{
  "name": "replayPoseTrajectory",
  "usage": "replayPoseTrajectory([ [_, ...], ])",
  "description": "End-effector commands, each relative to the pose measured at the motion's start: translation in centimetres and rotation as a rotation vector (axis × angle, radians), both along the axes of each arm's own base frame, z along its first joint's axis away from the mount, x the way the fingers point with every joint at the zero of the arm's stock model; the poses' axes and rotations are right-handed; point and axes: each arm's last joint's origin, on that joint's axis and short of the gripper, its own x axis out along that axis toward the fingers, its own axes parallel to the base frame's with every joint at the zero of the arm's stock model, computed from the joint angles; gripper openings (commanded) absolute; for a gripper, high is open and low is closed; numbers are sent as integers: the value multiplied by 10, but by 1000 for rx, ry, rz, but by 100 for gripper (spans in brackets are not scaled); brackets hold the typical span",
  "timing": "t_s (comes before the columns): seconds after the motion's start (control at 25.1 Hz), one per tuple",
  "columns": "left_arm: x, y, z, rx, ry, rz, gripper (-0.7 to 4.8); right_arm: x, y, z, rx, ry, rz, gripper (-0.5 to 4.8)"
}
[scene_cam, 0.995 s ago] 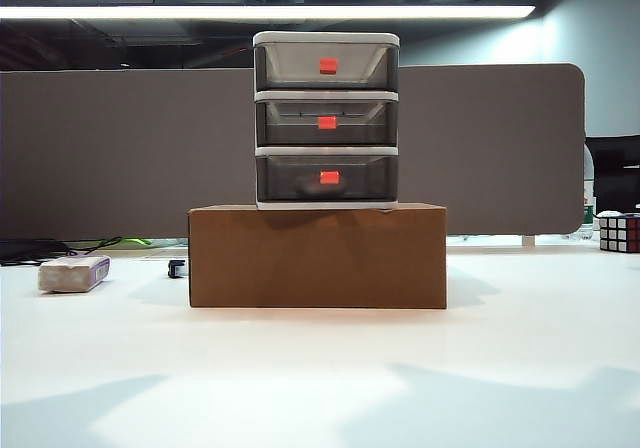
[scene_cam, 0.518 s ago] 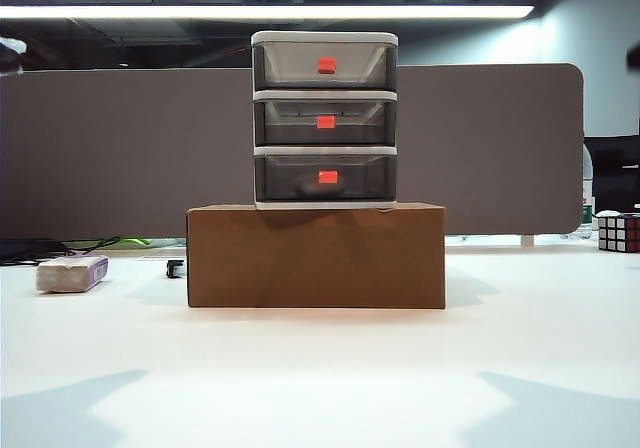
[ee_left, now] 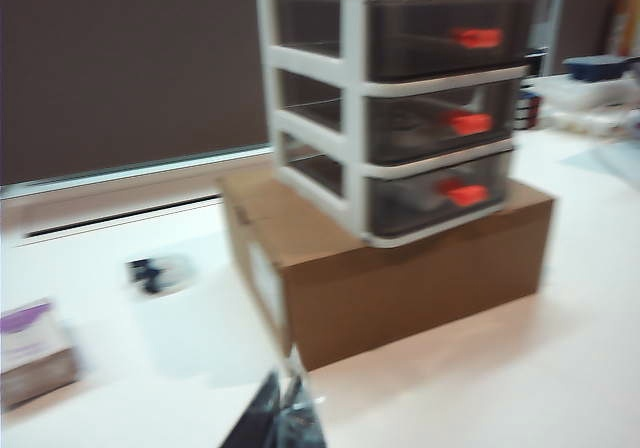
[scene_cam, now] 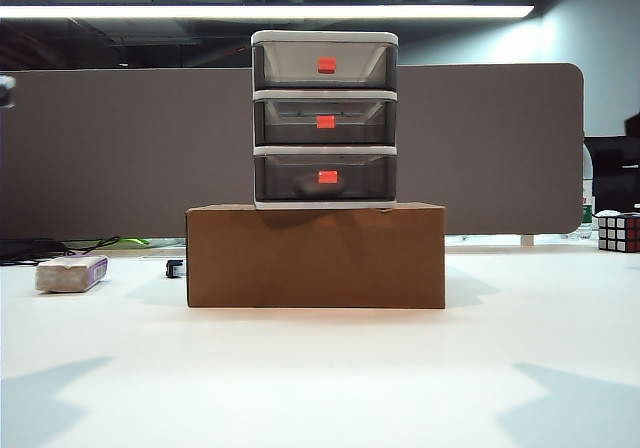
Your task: Open the third layer of the drawer on the table, pick up the earphone case on the table and put it in, and finally close the drawer.
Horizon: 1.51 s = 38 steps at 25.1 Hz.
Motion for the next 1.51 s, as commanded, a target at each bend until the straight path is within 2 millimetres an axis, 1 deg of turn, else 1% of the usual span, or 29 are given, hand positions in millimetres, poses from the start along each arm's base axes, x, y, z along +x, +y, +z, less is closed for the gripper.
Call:
replayPoseTrajectory([
  [0.04,4,7,2,1,-6,73,-6,2,-3,-1,-23,-21,-65,-6],
  [0.28,10,24,2,2,-9,127,-6,4,-11,0,-25,-26,-151,-6],
  [0.36,12,35,3,-23,-7,210,-6,6,-17,0,-24,-30,-214,-6],
  [0.48,13,40,3,-26,-5,267,-6,7,-21,1,-22,-35,-247,-6],
  [0.64,13,43,3,-25,-6,289,-5,7,-23,2,-18,-48,-269,-6],
  [0.8,13,42,0,-30,24,261,-5,7,-23,3,-13,-54,-267,-6],
  [1.07,13,42,-1,-27,38,262,-5,7,-23,7,-1,-98,-286,-6],
  [1.51,13,42,-1,-27,38,262,-5,7,-23,7,-1,-97,-287,-5],
])
